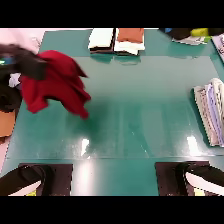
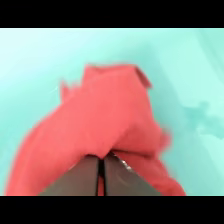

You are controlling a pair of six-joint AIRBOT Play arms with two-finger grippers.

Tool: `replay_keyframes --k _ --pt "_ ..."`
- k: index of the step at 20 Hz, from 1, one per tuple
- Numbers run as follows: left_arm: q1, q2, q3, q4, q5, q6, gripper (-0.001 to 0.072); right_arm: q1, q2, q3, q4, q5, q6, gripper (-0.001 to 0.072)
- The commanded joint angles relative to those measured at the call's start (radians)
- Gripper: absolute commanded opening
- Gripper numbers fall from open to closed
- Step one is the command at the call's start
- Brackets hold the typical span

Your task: Fold the shirts.

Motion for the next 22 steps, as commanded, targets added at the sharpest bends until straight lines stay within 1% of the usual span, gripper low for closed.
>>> replay_keyframes --k 1,3,5,6,7,8,10,13,16,18,20,22 --pt "-0.196 -0.227 0.103 -0.016 0.059 0.091 0.0023 -0.096 0.0 0.106 -0.008 0.054 0.031 0.0018" --pt "-0.274 -0.352 0.104 -0.043 0.082 0.125 0.0025 -0.14 0.003 0.127 -0.007 0.085 0.044 0.0018" --pt "-0.322 -0.457 0.104 -0.09 0.093 0.153 0.0028 -0.163 0.005 0.127 -0.007 0.124 0.045 0.0018" --pt "-0.33 -0.494 0.104 -0.093 0.099 0.153 0.0057 -0.169 0.005 0.127 -0.008 0.143 0.045 0.0018" --pt "-0.328 -0.52 0.104 -0.091 0.1 0.151 0.0371 -0.169 0.005 0.126 -0.009 0.158 0.045 0.0018" --pt "-0.309 -0.526 0.104 -0.083 0.099 0.139 0.0546 -0.169 0.006 0.118 -0.008 0.159 0.045 0.0018" --pt "-0.23 -0.514 0.106 -0.084 0.087 0.108 0.0549 -0.168 0.006 0.097 -0.008 0.159 0.045 0.0018" --pt "-0.05 -0.508 0.098 -0.11 0.046 0.059 0.055 -0.167 0.006 0.05 -0.006 0.159 0.045 0.0018" --pt "0.087 -0.509 0.016 -0.249 0.151 0.062 0.055 -0.167 0.006 -0.009 -0.006 0.154 0.045 0.0018" --pt "0.12 -0.517 -0.069 -0.289 0.235 0.061 0.0549 -0.167 0.006 -0.055 -0.007 0.151 0.045 0.0018" --pt "0.123 -0.575 -0.105 -0.299 0.246 0.061 0.0549 -0.167 0.006 -0.106 -0.006 0.144 0.045 0.0018" --pt "0.123 -0.65 -0.106 -0.344 0.251 0.061 0.055 -0.167 0.006 -0.152 -0.006 0.145 0.045 0.0018"
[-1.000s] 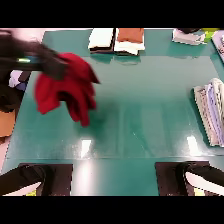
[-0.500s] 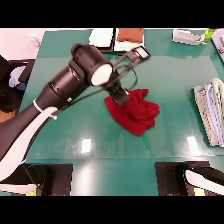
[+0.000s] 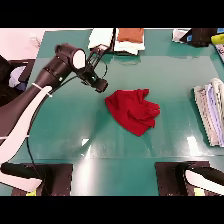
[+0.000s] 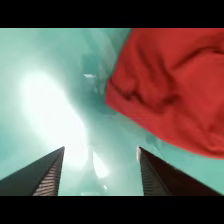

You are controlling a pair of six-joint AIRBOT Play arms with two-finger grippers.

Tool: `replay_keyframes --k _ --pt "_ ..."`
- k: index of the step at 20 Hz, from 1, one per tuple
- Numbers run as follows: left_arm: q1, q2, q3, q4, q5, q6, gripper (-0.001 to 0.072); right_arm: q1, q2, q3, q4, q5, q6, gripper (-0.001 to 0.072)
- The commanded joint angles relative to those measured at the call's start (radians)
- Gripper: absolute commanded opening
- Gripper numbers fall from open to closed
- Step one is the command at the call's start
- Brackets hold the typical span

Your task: Fold the shirts.

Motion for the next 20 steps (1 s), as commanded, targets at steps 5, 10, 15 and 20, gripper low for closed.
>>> replay_keyframes --k 5,10,15,20 --pt "0.023 -0.2 -0.035 -0.193 0.117 -0.002 0.055 -0.001 0.001 -0.167 0.001 -0.008 0.0 0.0018" --pt "0.023 -0.227 -0.035 -0.21 0.145 0.005 0.0391 -0.001 0.001 -0.241 0.001 -0.036 0.003 0.0018" --pt "0.046 -0.206 -0.013 -0.122 0.083 0.006 0.0025 -0.001 0.027 -0.354 -0.005 -0.025 0.003 0.0018" --pt "0.118 -0.087 -0.015 -0.07 0.018 0.059 0.0025 -0.001 0.112 -0.651 -0.139 -0.069 0.061 0.002"
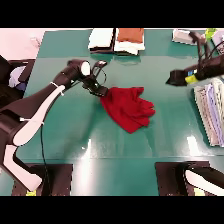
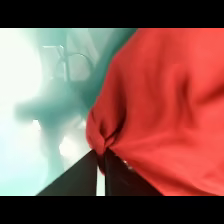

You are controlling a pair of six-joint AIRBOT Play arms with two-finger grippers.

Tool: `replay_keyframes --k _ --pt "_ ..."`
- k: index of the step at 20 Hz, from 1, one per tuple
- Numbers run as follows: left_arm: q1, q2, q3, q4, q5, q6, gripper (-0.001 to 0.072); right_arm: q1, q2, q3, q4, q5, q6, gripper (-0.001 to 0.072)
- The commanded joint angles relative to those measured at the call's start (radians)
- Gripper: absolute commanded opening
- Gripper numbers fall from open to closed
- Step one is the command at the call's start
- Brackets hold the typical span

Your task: Fold the shirts.

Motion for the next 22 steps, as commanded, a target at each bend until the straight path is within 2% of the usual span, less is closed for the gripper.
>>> replay_keyframes --k 1,2,3,6,9,16,18,19,20,21,22 --pt "0.033 0.058 0.002 0.036 -0.057 0.029 0.0025 0.0 0.034 -0.196 -0.05 -0.072 0.037 0.0109" --pt "0.033 0.06 0.002 0.034 -0.068 0.028 0.0025 0.0 0.016 -0.232 -0.019 -0.103 0.038 0.037" --pt "0.03 0.06 0.0 0.032 -0.075 0.028 0.0025 0.006 -0.015 -0.261 0.036 -0.125 0.042 0.0501" --pt "0.026 0.06 -0.001 0.027 -0.087 0.027 0.0025 0.023 -0.137 -0.298 0.127 -0.152 0.057 0.0501" --pt "0.026 0.06 -0.001 0.028 -0.104 0.028 0.0025 0.068 -0.235 -0.295 0.132 -0.148 0.083 0.0502" --pt "0.026 0.06 -0.001 0.027 -0.105 0.027 0.0026 0.121 -0.272 -0.295 0.133 -0.248 0.128 0.0499" --pt "0.026 0.06 -0.001 0.027 -0.104 0.027 0.0025 0.121 -0.292 -0.295 0.132 -0.251 0.128 0.0366" --pt "0.026 0.06 -0.001 0.027 -0.104 0.027 0.0025 0.121 -0.303 -0.295 0.132 -0.255 0.123 0.0231" --pt "0.026 0.06 -0.001 0.027 -0.105 0.028 0.0026 0.121 -0.309 -0.295 0.131 -0.264 0.11 0.0053" --pt "0.026 0.06 -0.001 0.027 -0.103 0.028 0.0025 0.121 -0.308 -0.295 0.13 -0.279 0.096 0.0017" --pt "0.026 0.061 0.0 0.028 -0.099 0.028 0.0025 0.121 -0.298 -0.295 0.129 -0.295 0.096 0.0016"
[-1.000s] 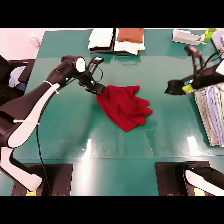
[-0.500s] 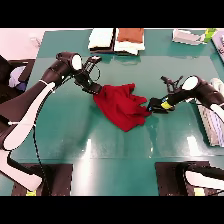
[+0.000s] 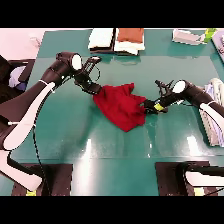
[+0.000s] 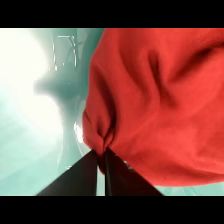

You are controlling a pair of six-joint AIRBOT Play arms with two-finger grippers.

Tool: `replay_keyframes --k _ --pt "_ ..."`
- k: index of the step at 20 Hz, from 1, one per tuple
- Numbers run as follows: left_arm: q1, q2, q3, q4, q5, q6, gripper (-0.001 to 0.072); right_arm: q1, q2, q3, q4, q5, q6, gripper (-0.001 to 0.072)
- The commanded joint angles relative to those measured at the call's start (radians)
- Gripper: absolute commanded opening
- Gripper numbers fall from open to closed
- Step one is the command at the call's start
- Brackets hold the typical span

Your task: Fold the shirts.

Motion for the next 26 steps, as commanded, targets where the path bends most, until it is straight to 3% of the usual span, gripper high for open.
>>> replay_keyframes --k 1,4,12,16,20,26 --pt "0.001 0.008 0.005 0.002 0.005 0.0 0.0025 0.002 0.023 0.0 -0.004 -0.05 -0.016 0.0016" --pt "0.001 0.119 0.032 0.037 0.069 0.0 0.0025 -0.022 0.148 0.078 -0.053 -0.029 -0.026 0.0015" --pt "0.001 0.618 0.156 0.041 0.257 0.001 0.0025 -0.079 0.46 0.603 -0.089 0.066 -0.026 0.0014" --pt "0.001 0.693 0.155 0.036 0.257 0.06 0.0024 -0.079 0.491 0.721 -0.09 0.116 -0.026 0.0013" --pt "-0.016 0.647 0.068 0.027 0.152 0.105 0.0023 -0.077 0.491 0.628 -0.12 0.234 -0.023 0.0014" --pt "-0.221 0.57 -0.39 0.027 0.109 0.132 0.0024 -0.077 0.497 0.267 -0.161 0.232 -0.022 0.0014"
